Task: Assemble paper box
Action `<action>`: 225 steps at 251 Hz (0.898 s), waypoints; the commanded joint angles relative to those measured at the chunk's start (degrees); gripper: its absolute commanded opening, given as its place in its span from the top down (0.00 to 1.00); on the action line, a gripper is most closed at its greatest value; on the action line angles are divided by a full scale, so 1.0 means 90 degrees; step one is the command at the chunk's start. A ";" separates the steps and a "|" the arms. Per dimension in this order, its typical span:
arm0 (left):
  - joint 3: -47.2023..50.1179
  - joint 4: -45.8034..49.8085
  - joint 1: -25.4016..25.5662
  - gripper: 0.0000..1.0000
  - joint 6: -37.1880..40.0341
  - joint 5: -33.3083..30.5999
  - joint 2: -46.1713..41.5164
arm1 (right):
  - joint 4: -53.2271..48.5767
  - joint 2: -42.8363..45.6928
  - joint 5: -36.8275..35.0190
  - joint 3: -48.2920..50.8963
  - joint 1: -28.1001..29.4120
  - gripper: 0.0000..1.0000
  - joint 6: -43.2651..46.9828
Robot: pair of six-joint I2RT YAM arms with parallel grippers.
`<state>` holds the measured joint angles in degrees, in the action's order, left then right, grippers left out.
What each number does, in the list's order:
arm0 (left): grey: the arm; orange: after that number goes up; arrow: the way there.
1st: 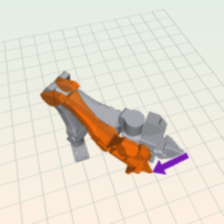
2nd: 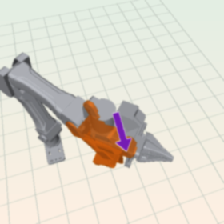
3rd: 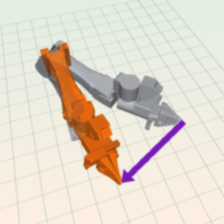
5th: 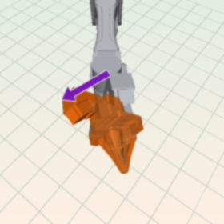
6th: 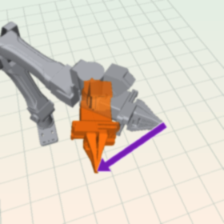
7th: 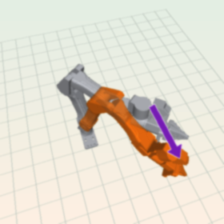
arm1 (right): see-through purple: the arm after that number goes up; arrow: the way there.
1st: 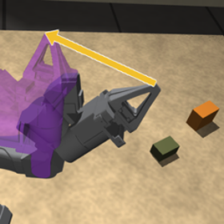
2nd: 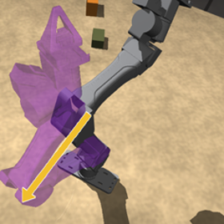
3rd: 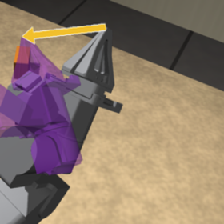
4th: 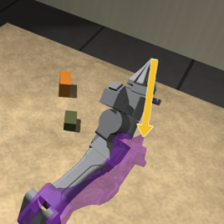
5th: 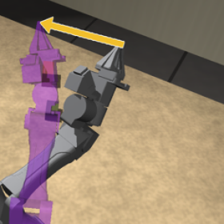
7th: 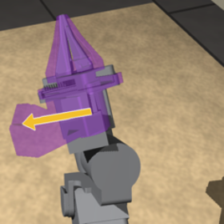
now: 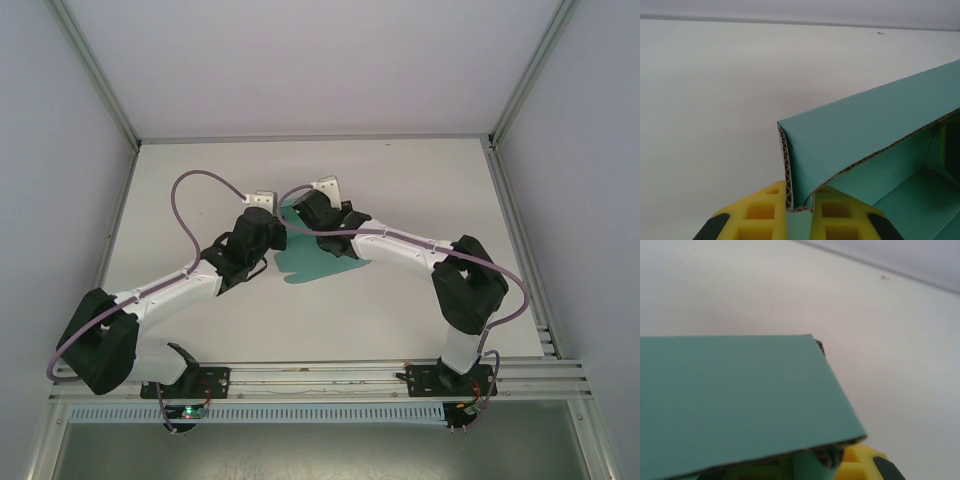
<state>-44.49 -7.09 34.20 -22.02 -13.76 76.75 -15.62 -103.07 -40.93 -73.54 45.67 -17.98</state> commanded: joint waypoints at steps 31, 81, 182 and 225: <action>-0.0189 0.0563 0.0006 1.00 -0.0027 -0.0801 -0.0063 | 0.1536 0.0063 -0.1788 0.1418 -0.0364 1.00 0.3060; -0.0322 0.0621 0.0010 1.00 -0.0048 -0.0699 0.0056 | 0.0705 -0.0004 -0.1963 0.0917 -0.0235 1.00 0.1833; -0.0164 0.0413 0.0008 1.00 0.0054 -0.0544 -0.0138 | 0.1832 0.1326 0.1841 0.1725 -0.0514 0.63 0.0270; -0.0116 0.0347 0.0002 1.00 0.0075 -0.0411 -0.0222 | 0.2383 0.1747 0.3413 0.2238 -0.0887 0.51 0.0140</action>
<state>-46.09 -4.62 34.44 -22.57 -16.36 77.12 1.58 -89.78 -20.75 -56.62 40.18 -15.46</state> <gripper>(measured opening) 0.086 0.481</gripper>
